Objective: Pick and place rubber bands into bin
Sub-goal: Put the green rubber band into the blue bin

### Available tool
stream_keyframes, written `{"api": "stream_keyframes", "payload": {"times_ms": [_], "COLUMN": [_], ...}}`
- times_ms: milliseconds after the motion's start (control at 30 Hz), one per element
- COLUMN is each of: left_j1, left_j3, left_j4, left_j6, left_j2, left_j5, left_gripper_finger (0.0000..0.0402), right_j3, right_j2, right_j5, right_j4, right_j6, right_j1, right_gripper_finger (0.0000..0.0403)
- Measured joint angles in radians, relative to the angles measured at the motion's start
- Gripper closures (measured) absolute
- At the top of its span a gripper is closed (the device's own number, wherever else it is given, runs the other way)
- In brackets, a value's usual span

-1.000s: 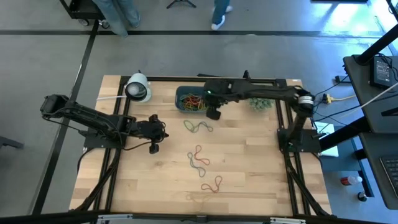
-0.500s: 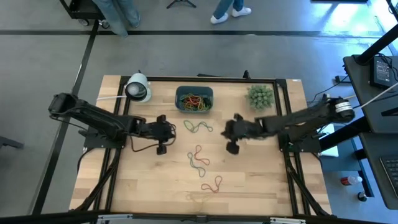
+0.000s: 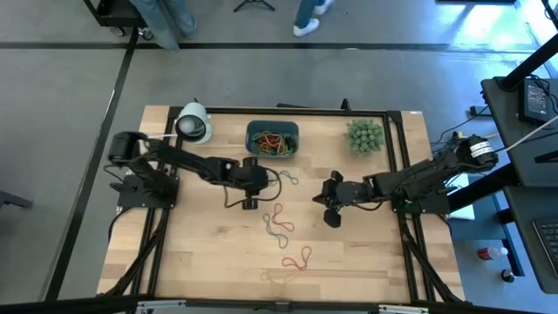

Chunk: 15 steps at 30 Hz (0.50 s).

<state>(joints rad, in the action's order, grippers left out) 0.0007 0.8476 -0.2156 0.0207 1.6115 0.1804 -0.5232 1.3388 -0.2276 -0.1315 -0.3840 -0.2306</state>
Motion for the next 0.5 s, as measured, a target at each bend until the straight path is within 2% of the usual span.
{"api": "stream_keyframes", "payload": {"times_ms": [167, 333, 500], "left_j1": [0.046, 0.088, 0.125], "left_j3": [0.068, 0.111, 0.128], "left_j4": [-0.061, -0.067, -0.070], "left_j6": [0.095, 0.170, 0.173], "left_j2": [0.099, 0.161, 0.204], "left_j5": [0.003, -0.019, -0.061], "left_gripper_finger": [0.0317, 0.0325, 0.0335], "right_j3": [0.000, 0.000, 0.000], "right_j2": [0.000, 0.000, 0.000], "right_j5": [0.001, 0.001, 0.001], "right_j4": [0.008, 0.008, 0.008], "right_j6": [0.022, 0.022, 0.020], "right_j1": [0.000, 0.000, 0.000], "right_gripper_finger": [0.0400, 0.0400, 0.0400]}}
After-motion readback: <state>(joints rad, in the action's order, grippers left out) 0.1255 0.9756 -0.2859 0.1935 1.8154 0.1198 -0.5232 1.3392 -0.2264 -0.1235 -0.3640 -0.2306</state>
